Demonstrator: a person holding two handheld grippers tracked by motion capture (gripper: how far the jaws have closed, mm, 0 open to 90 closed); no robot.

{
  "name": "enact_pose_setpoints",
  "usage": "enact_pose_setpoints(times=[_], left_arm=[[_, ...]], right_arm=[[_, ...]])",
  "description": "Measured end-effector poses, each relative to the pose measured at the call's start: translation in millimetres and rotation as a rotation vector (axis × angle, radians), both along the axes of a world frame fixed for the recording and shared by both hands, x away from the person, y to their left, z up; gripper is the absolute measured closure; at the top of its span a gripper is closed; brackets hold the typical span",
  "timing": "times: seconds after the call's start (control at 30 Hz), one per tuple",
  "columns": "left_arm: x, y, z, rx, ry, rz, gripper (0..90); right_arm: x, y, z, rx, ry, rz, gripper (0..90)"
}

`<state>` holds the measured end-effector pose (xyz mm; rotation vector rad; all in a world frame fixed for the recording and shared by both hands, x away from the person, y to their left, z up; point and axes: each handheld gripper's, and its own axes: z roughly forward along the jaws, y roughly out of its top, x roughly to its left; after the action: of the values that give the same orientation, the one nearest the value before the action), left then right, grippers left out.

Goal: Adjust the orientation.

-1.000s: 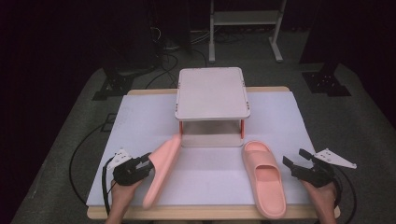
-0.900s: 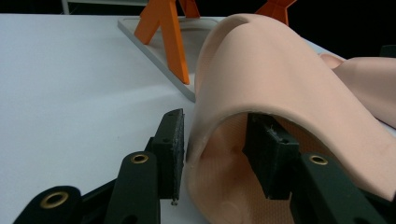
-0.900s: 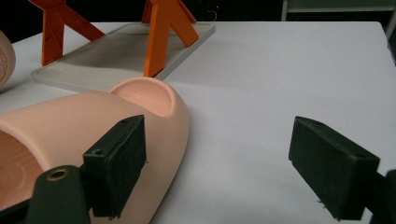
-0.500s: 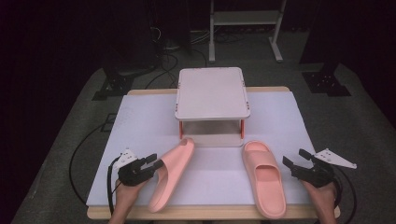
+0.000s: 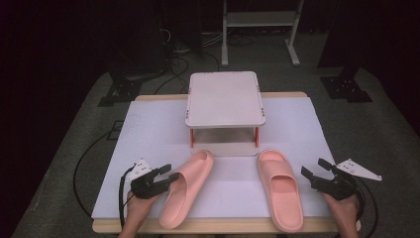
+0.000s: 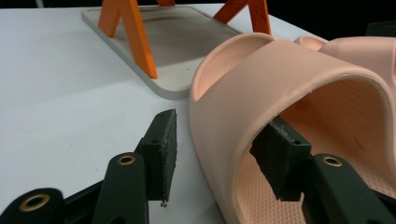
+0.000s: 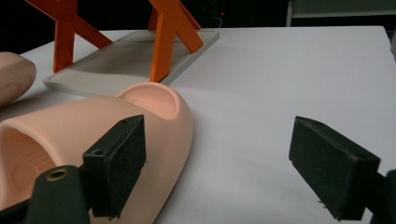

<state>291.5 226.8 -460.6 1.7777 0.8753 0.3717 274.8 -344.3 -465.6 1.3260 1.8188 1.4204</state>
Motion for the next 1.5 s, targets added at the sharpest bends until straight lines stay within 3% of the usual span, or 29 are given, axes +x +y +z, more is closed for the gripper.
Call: enact_pose_setpoints(times=[0.47, 0.57, 0.9, 1.23, 1.5], left_arm=[[1.0, -13.2, -5.2, 0.033, -0.019, -0.040, 40.0], [0.1, -18.9, -6.6, 0.061, -0.024, -0.055, 37.5], [-1.3, -25.6, -8.4, 0.088, -0.030, -0.069, 36.5], [-0.9, -26.3, -8.9, 0.096, -0.031, -0.067, 36.6], [-0.6, -26.5, -10.3, 0.098, -0.021, -0.069, 36.6]], right_arm=[[-4.8, 0.7, 0.9, 0.024, -0.026, 0.031, 17.0], [-6.7, 2.1, 0.7, 0.034, -0.027, 0.048, 16.4], [-12.2, 5.4, 2.3, 0.045, -0.043, 0.084, 15.8], [-20.4, 14.3, 2.1, 0.030, -0.064, 0.137, 15.7], [-23.0, 24.0, -1.0, 0.005, -0.047, 0.186, 15.7]])
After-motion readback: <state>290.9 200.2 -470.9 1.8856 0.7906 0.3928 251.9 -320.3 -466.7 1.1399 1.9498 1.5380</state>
